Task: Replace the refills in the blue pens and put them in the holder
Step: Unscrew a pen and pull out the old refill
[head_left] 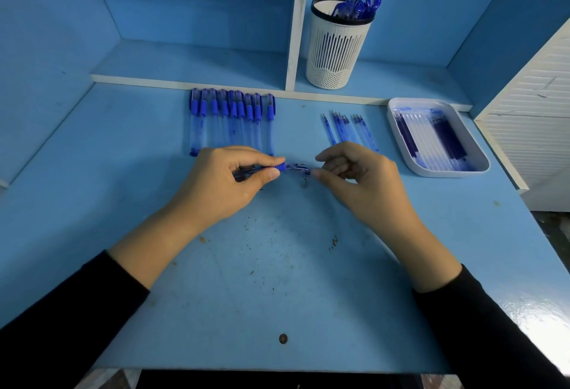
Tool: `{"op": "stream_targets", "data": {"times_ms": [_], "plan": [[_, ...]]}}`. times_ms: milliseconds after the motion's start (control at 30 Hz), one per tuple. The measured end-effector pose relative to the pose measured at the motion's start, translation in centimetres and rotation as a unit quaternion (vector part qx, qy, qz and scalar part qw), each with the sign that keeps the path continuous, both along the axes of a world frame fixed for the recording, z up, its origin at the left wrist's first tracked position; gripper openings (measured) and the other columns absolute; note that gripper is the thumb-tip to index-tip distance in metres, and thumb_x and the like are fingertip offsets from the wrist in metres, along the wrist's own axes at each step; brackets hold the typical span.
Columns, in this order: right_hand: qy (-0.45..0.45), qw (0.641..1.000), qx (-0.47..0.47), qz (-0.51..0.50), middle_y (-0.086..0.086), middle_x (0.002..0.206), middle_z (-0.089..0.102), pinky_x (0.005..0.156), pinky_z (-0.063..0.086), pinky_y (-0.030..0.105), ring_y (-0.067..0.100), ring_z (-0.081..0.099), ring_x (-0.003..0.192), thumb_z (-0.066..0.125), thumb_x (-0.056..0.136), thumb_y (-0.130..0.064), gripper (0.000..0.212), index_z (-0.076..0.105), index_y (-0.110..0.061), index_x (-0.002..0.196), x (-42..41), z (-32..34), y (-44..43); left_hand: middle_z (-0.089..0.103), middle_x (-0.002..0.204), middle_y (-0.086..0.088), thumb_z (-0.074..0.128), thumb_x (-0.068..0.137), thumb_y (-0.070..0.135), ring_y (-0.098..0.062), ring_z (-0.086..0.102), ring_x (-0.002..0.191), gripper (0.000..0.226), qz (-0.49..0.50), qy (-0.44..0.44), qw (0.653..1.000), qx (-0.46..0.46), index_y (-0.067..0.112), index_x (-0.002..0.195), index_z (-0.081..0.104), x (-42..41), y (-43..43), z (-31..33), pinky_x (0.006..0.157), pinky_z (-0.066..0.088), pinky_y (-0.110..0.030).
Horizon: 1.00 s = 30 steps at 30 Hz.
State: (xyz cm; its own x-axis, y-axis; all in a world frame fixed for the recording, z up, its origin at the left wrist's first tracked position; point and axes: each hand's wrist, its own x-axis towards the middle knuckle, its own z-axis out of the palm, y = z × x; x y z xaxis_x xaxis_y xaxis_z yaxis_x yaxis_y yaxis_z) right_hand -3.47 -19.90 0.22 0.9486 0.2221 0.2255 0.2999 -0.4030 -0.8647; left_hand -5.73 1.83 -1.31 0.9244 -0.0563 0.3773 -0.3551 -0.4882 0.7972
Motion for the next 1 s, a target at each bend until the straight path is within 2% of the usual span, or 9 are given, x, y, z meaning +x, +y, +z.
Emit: {"op": "stream_targets", "data": {"times_ms": [167,333,400,467,533,633,767,900,1000], "plan": [[-0.008,0.998,0.029,0.049,0.002,0.083,0.070,0.078,0.053,0.022,0.013,0.067,0.076,0.075,0.082,-0.009,0.015,0.071,-0.011,0.097,-0.4,-0.1,1.2,0.073,0.096,0.013,0.075,0.084,0.015,-0.005,0.069,0.087,0.021,-0.012,-0.015,1.000,0.014,0.024,0.102,0.076,-0.1,-0.2,0.0,0.081,0.056,-0.022],[-0.009,0.999,0.026,0.022,-0.012,0.069,0.066,0.067,0.045,0.012,0.004,0.062,0.065,0.073,0.084,-0.008,0.006,0.070,-0.013,0.085,-0.1,0.2,1.0,0.072,0.094,0.015,0.075,0.083,0.017,-0.001,0.067,0.080,0.020,-0.014,-0.028,1.000,0.000,0.026,0.102,0.074,0.0,-0.3,0.0,0.076,0.051,-0.014],[0.005,0.997,0.077,-0.002,-0.006,0.071,0.068,0.070,0.051,0.023,0.012,0.065,0.067,0.071,0.085,-0.006,0.007,0.068,-0.013,0.085,0.2,0.5,0.3,0.073,0.093,0.013,0.075,0.083,0.015,0.000,0.065,0.075,0.022,0.001,-0.034,0.999,-0.018,0.026,0.102,0.073,0.1,-0.2,0.1,0.072,0.049,-0.012],[0.010,0.987,0.160,-0.019,0.009,0.076,0.071,0.075,0.056,0.034,0.021,0.068,0.072,0.066,0.088,-0.001,0.007,0.065,-0.008,0.090,0.4,0.9,-0.1,0.074,0.093,0.010,0.075,0.084,0.014,-0.004,0.065,0.073,0.022,0.015,-0.041,0.999,-0.030,0.025,0.103,0.073,0.2,-0.2,0.0,0.070,0.052,-0.017],[-0.001,0.971,0.234,-0.042,0.015,0.079,0.069,0.077,0.055,0.032,0.020,0.069,0.075,0.061,0.091,0.003,0.011,0.063,-0.006,0.096,0.4,1.3,-0.3,0.074,0.095,0.011,0.075,0.085,0.014,-0.009,0.068,0.076,0.022,0.024,-0.047,0.998,-0.039,0.022,0.105,0.073,0.2,-0.4,-0.1,0.073,0.056,-0.026],[-0.058,0.954,0.281,-0.083,0.009,0.080,0.065,0.078,0.050,0.025,0.016,0.065,0.078,0.057,0.092,0.005,0.018,0.063,-0.005,0.104,0.2,1.8,0.2,0.073,0.098,0.014,0.075,0.085,0.014,-0.017,0.070,0.080,0.021,0.039,-0.063,0.995,-0.062,0.019,0.105,0.074,0.5,-1.4,-0.4,0.075,0.057,-0.034],[-0.094,0.936,0.314,-0.129,0.008,0.091,0.068,0.079,0.048,0.020,0.010,0.062,0.083,0.064,0.087,0.005,0.018,0.069,-0.007,0.099,-0.3,1.9,1.6,0.074,0.098,0.010,0.074,0.086,0.012,-0.019,0.070,0.079,0.021,0.046,-0.080,0.991,-0.093,0.017,0.107,0.074,0.5,-3.0,-0.4,0.074,0.057,-0.033],[-0.042,0.911,0.376,-0.163,0.006,0.091,0.072,0.083,0.050,0.021,0.012,0.066,0.087,0.067,0.086,0.002,0.018,0.073,-0.010,0.097,-0.2,2.2,1.9,0.074,0.097,0.008,0.072,0.087,0.015,-0.025,0.068,0.077,0.025,0.037,-0.100,0.990,-0.096,0.022,0.111,0.071,0.3,-3.9,-0.4,0.072,0.056,-0.032],[-0.001,0.882,0.437,-0.178,0.001,0.089,0.075,0.083,0.051,0.021,0.011,0.068,0.085,0.068,0.086,0.001,0.018,0.073,-0.011,0.099,0.6,2.7,1.3,0.072,0.099,0.012,0.071,0.088,0.010,-0.023,0.068,0.080,0.028,0.034,-0.107,0.991,-0.072,0.019,0.114,0.070,0.5,-3.7,-0.5,0.075,0.056,-0.026]]}}
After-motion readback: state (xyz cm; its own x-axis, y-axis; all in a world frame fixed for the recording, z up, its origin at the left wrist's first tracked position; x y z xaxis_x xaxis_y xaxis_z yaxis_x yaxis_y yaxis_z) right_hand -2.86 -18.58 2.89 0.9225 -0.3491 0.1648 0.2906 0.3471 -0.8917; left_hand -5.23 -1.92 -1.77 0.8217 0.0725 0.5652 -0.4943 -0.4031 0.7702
